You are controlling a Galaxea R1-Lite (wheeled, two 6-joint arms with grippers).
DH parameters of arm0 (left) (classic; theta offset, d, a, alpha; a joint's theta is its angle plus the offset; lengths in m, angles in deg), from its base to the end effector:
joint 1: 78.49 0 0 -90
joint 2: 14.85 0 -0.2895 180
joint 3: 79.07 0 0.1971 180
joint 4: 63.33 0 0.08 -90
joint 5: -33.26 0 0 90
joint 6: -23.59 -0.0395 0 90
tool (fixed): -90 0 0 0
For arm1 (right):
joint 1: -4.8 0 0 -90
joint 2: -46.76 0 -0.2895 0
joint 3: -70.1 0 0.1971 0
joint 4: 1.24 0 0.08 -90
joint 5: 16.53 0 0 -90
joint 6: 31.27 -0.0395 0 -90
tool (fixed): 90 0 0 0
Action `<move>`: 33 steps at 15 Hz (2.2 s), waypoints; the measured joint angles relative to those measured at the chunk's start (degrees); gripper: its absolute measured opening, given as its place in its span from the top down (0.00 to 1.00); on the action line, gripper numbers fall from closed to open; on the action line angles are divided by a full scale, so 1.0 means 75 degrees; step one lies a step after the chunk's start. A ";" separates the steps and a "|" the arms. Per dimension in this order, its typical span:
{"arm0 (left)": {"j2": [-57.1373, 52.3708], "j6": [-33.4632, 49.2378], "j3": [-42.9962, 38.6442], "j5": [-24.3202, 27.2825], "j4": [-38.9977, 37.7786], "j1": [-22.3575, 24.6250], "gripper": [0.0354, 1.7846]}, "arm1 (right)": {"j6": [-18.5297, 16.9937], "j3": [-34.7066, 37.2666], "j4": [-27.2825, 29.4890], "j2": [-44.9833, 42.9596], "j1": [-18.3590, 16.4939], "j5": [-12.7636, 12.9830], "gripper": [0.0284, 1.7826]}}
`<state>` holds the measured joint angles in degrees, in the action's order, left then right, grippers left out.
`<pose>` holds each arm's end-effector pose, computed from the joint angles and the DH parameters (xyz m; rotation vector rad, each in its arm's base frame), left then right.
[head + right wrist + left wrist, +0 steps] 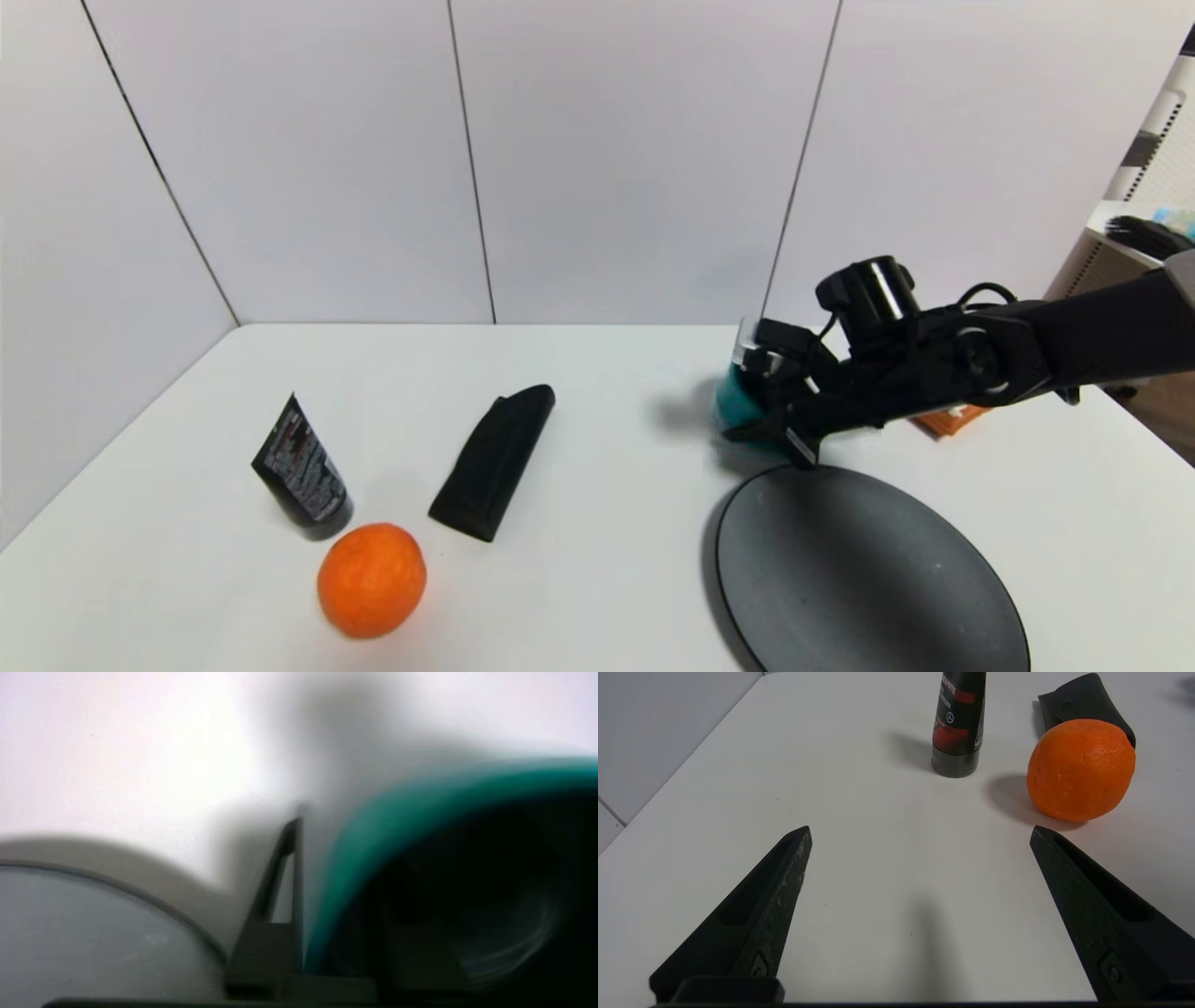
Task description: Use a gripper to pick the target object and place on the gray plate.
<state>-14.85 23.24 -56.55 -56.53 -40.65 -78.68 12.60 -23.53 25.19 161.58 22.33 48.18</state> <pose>0.0121 -0.0002 0.0752 0.0061 0.0028 -0.0070 0.3604 0.1315 0.1060 -0.6281 0.5338 0.9871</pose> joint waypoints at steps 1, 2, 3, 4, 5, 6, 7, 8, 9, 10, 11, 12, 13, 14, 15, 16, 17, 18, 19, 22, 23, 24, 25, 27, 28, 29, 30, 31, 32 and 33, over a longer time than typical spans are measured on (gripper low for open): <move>0.0000 0.0000 0.0000 -0.0007 0.0007 -0.0003 0.06 | 0.0005 -0.0033 -0.0059 -0.0010 0.0003 -0.0008 0.94; 0.0000 0.0003 0.0000 -0.0007 0.0011 0.0000 0.06 | 0.0018 -0.0015 -0.0033 -0.0029 0.0003 -0.0008 0.94; 0.0000 0.0003 0.0003 -0.0003 -0.0003 0.0000 0.06 | 0.0008 -0.0047 -0.0029 -0.0050 0.0003 -0.0003 0.94; 0.0000 0.0000 0.0000 -0.0007 -0.0003 0.0000 0.06 | -0.0007 -0.0078 -0.0015 -0.0083 0.0000 0.0000 0.94; 0.0000 -0.0007 0.0000 -0.0007 0.0003 0.0000 0.06 | -0.0024 -0.0119 -0.0003 -0.0120 -0.0005 -0.0005 0.94; 0.0000 -0.0003 0.0000 -0.0007 0.0000 0.0000 0.06 | -0.0059 -0.0202 0.0002 -0.0172 -0.0011 -0.0008 0.95; 0.0000 0.0000 0.0000 -0.0003 0.0000 0.0000 0.06 | -0.0081 -0.0335 -0.0003 -0.0237 -0.0031 -0.0005 0.95; 0.0000 0.0000 0.0000 -0.0003 0.0003 0.0000 0.06 | -0.0099 -0.0468 -0.0003 -0.0333 -0.0070 -0.0008 0.95; 0.0000 0.0003 0.0000 -0.0007 0.0000 0.0000 0.06 | -0.0106 -0.0610 -0.0007 -0.0452 -0.0111 -0.0008 0.95; 0.0000 -0.0003 0.0000 -0.0007 0.0003 0.0000 0.06 | -0.0120 -0.0769 0.0002 -0.0595 -0.0163 -0.0011 0.95; 0.0000 0.0000 0.0000 0.0000 0.0003 0.0000 0.06 | -0.0135 -0.0923 0.0034 -0.0749 -0.0213 -0.0026 0.95; 0.0000 -0.0003 0.0000 -0.0007 0.0003 0.0000 0.06 | -0.0151 -0.1073 0.0055 -0.0915 -0.0254 -0.0044 0.95; 0.0000 -0.0003 0.0000 -0.0007 0.0003 0.0000 0.06 | -0.0164 -0.1174 0.0063 -0.1113 -0.0276 -0.0055 0.95; 0.0000 -0.0003 0.0000 -0.0003 0.0003 0.0000 0.06 | -0.0158 -0.1213 0.0093 -0.1318 -0.0294 -0.0070 0.95; 0.0000 -0.0003 0.0000 -0.0003 0.0003 0.0000 0.06 | -0.0151 -0.1213 0.0192 -0.1557 -0.0317 -0.0114 0.95; 0.0000 -0.0007 0.0000 -0.0003 0.0003 0.0000 0.06 | -0.0146 -0.1159 0.0405 -0.1793 -0.0332 -0.0236 0.95; 0.0000 0.0000 0.0000 -0.0007 0.0003 0.0000 0.06 | -0.0137 -0.1092 0.0696 -0.2040 -0.0338 -0.0427 0.95; 0.0000 0.0000 0.0000 -0.0007 0.0000 0.0000 0.06 | -0.0111 -0.1018 0.1086 -0.2326 -0.0353 -0.0699 0.95; 0.0000 0.0000 0.0000 0.0000 0.0003 0.0000 0.06 | -0.0065 -0.0930 0.1492 -0.2609 -0.0375 -0.0904 0.95; 0.0000 -0.0003 0.0000 -0.0003 0.0003 0.0000 0.06 | 0.0886 -0.0177 0.2599 -0.3527 -0.0692 -0.1308 0.95; 0.0000 0.0000 0.0000 -0.0003 0.0003 0.0000 0.06 | 0.1512 0.0231 0.2820 -0.3786 -0.0886 -0.1425 0.95; 0.0000 -0.0003 0.0000 -0.0003 0.0003 0.0000 0.06 | 0.2206 0.0694 0.3012 -0.4039 -0.1107 -0.1518 0.95; 0.0000 -0.0003 0.0000 -0.0003 0.0003 0.0000 0.06 | 0.2841 0.1143 0.3155 -0.4247 -0.1320 -0.1556 0.95; 0.0000 -0.0007 0.0000 -0.0007 0.0003 0.0000 0.06 | 0.4051 0.2017 0.3257 -0.4564 -0.1695 -0.1588 0.95; 0.0000 -0.0003 0.0000 -0.0003 0.0003 0.0000 0.06 | 0.4572 0.2349 0.3283 -0.4660 -0.1806 -0.1588 0.95; 0.0000 0.0000 0.0000 -0.0007 0.0003 0.0000 0.06 | 0.5091 0.2599 0.3283 -0.4719 -0.1868 -0.1596 0.95; 0.0000 -0.0003 0.0000 -0.0003 0.0003 0.0000 0.06 | 0.5665 0.2827 0.3283 -0.4740 -0.1897 -0.1606 0.95; 0.0000 -0.0003 0.0000 -0.0007 0.0003 0.0000 0.06 | 0.6212 0.2996 0.3290 -0.4727 -0.1911 -0.1611 0.95; 0.0000 -0.0007 0.0000 -0.0007 0.0003 0.0000 0.06 | 0.6752 0.3160 0.3293 -0.4686 -0.1915 -0.1606 0.95; 0.0000 -0.0003 0.0000 -0.0007 0.0003 0.0000 0.06 | 0.7277 0.3317 0.3295 -0.4616 -0.1897 -0.1591 0.95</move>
<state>-14.85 23.22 -56.55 -56.58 -40.63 -78.68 67.18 1.35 49.90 126.96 8.10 36.24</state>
